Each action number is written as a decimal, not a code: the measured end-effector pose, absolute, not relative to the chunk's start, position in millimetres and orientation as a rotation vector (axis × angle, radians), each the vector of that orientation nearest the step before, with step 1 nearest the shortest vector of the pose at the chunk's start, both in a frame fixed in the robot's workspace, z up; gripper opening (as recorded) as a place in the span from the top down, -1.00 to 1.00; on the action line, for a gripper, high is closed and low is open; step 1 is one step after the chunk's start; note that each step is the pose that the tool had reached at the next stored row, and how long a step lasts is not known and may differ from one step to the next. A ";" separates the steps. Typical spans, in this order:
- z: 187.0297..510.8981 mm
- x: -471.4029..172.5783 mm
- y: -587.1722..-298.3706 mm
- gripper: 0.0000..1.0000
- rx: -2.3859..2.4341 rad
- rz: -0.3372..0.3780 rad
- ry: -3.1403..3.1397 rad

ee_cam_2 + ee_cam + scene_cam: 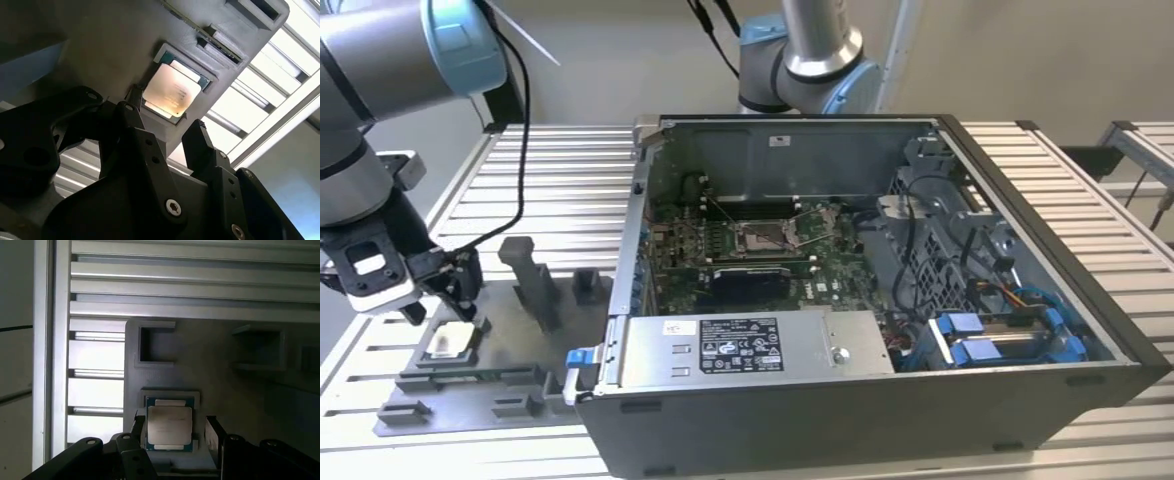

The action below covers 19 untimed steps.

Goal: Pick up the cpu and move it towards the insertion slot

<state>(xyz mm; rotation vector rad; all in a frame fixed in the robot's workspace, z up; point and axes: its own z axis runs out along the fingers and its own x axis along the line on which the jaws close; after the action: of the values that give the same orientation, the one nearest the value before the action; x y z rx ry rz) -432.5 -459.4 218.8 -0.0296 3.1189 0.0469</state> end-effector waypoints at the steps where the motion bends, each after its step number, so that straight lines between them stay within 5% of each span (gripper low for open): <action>1: 218.0 -432.6 -459.9 -1.00 -0.029 0.047 3.119; 19: 195.0 -433.9 -466.0 -1.00 -0.030 0.046 3.119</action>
<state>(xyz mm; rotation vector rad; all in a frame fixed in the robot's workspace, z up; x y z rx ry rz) -433.9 -466.0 195.0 -0.0295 3.1192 0.0462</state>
